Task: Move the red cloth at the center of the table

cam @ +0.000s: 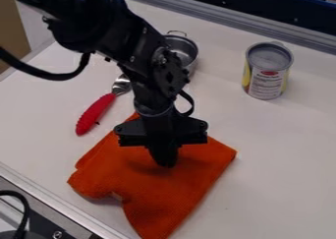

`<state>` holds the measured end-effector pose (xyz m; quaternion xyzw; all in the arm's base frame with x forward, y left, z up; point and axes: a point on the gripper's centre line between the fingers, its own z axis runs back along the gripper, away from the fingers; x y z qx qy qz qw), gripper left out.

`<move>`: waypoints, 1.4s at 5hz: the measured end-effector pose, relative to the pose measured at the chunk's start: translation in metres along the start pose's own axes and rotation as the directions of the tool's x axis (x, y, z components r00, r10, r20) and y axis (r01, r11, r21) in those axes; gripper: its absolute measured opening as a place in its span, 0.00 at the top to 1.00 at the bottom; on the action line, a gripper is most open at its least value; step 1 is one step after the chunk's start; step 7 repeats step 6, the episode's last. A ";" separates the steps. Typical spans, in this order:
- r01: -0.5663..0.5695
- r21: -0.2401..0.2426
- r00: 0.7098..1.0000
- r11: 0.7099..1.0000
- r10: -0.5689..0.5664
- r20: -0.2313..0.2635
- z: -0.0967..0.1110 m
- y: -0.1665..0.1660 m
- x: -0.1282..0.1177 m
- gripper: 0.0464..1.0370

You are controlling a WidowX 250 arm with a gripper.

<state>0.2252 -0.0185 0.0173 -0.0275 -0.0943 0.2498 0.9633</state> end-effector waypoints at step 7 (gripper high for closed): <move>0.293 0.063 0.953 0.954 -0.287 -0.094 0.052 -0.049 0.045 0.04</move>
